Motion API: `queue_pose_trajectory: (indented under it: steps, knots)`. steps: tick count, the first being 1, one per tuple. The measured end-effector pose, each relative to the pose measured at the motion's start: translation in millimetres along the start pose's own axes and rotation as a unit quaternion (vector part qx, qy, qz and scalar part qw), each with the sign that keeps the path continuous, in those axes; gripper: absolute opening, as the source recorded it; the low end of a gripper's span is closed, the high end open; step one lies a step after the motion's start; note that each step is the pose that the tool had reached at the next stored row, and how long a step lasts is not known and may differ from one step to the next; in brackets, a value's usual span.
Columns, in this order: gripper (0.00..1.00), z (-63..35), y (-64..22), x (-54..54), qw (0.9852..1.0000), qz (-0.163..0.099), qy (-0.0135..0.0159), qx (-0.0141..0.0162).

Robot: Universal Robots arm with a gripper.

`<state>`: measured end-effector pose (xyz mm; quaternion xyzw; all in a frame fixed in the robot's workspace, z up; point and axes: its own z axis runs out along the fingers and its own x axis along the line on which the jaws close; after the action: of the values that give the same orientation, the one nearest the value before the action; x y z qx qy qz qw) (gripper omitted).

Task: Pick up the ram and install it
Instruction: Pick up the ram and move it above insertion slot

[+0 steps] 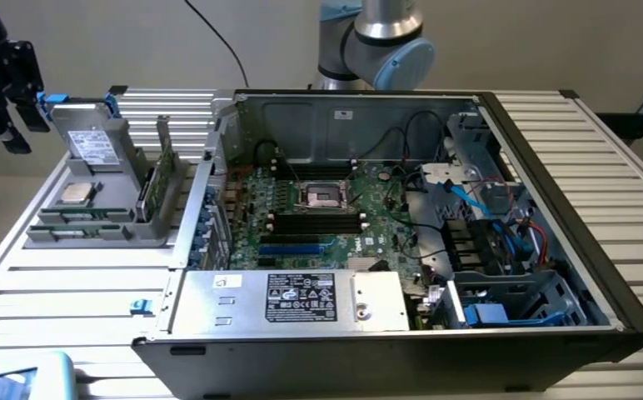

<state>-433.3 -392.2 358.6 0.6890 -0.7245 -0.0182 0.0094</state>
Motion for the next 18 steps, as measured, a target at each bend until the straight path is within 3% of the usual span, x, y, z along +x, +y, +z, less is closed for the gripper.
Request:
queue_pose_trajectory:
  steps: [11, 18]
  knots:
    - [0.49, 20.1, 2.3, 1.9, 1.0000, -0.004, 0.0002, 0.0000]
    - [0.49, 32.6, -1.9, 4.9, 1.0000, -0.005, 0.0002, -0.0001]
